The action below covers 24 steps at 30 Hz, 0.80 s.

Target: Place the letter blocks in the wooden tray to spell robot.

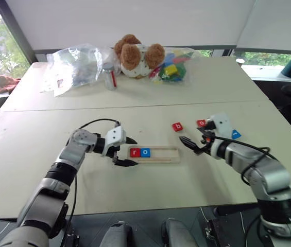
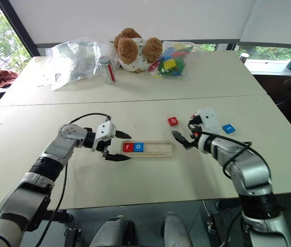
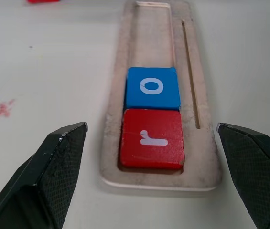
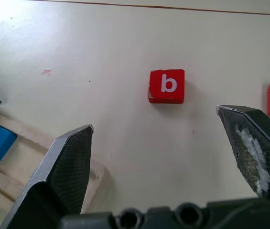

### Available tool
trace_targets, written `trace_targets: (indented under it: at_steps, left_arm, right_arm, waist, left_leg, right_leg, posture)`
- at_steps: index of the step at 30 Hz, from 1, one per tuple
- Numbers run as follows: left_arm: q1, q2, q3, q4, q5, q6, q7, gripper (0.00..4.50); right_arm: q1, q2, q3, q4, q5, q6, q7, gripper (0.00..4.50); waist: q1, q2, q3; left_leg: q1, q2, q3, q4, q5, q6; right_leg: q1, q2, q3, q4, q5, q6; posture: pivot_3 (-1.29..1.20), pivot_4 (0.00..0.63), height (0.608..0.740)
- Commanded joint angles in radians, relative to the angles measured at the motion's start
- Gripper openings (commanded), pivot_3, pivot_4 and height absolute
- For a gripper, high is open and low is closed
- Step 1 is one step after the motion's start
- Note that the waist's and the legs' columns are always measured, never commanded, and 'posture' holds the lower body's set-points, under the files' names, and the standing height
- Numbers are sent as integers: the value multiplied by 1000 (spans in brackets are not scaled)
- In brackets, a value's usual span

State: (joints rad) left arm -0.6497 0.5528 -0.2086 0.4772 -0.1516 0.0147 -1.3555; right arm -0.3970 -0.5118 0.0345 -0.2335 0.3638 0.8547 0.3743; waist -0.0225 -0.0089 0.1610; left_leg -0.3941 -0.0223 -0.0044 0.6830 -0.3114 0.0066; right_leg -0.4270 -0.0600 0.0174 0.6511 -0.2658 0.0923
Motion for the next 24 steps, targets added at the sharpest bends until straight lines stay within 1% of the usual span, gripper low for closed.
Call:
trace_targets:
  at_steps: [1, 6, 9, 11, 14, 15, 18, 19, 22, 24]
  left_arm:
    - [41, 109, 114, -161, -99, 153, -14, 4467]
    - [129, 233, 251, -404, -212, 382, 57, 4467]
    - [214, 278, 315, -560, -271, 501, 112, 4467]
    - [261, 290, 341, -643, -298, 560, 154, 4467]
    - [306, 293, 371, -722, -332, 618, 207, 4500]
    - [317, 294, 379, -740, -343, 632, 219, 4500]
    - [335, 301, 385, -763, -360, 651, 236, 4500]
    - [335, 305, 382, -763, -362, 650, 237, 4500]
    - [316, 309, 348, -746, -347, 623, 231, 4500]
    - [290, 299, 313, -726, -328, 600, 229, 4500]
  right_arm:
    - [-70, 43, 37, 126, -77, -89, -20, 4500]
    - [-153, 109, 35, 297, -124, -122, -48, 4500]
    - [-187, 144, 25, 364, -153, -123, -85, 4500]
    - [-201, 170, 11, 390, -155, -111, -102, 4500]
    - [-206, 196, 7, 416, -167, -105, -118, 3672]
    - [-205, 198, 11, 421, -177, -108, -120, 3219]
    - [-206, 207, 4, 426, -187, -109, -126, 1661]
    - [-209, 209, 3, 427, -189, -108, -126, 1223]
    - [-223, 213, -9, 415, -204, -111, -142, 1173]
    - [-229, 201, -24, 364, -216, -86, -164, 1173]
  waist:
    - [0, 0, 0]
    - [8, 0, 0]
    - [9, 0, 0]
    - [7, 0, 0]
    - [7, 0, 0]
    - [6, 0, 0]
    - [5, 0, 0]
    - [4, 0, 0]
    - [3, 0, 0]
    - [4, 0, 0]
  left_leg:
    - [0, 0, 0, -1, 0, 0]
    - [-1, -1, 0, 0, 0, 0]
    - [-1, -1, 0, 0, 0, 0]
    - [-1, -1, 0, 0, 0, 0]
    - [-1, -1, -1, 0, 0, -1]
    - [-1, -1, -1, 0, 0, -1]
    - [0, -1, -1, 0, 0, -1]
    - [0, -1, -1, 0, 1, -2]
    - [1, -1, -1, -1, 1, -2]
    - [1, -1, -1, -1, 1, -2]
  right_leg:
    - [0, 0, 0, 0, 0, 0]
    - [0, -2, 0, 0, 0, 0]
    - [0, -3, 0, -1, 0, 0]
    - [0, -3, 0, -1, 0, 0]
    - [0, -3, 0, -1, 0, 0]
    - [0, -3, 0, -1, 0, 0]
    - [0, -3, 0, 0, 0, 0]
    - [0, -3, 0, 0, 0, 0]
    - [0, -3, 0, 0, 0, 0]
    - [0, -3, 1, 0, 0, 0]
  posture:
    - [0, 150, 740]
    - [0, 150, 740]
    - [0, 150, 740]
    - [0, 150, 740]
    - [0, 150, 740]
    - [0, 150, 740]
    - [0, 150, 740]
    - [0, 150, 740]
    - [0, 150, 740]
    - [0, 150, 740]
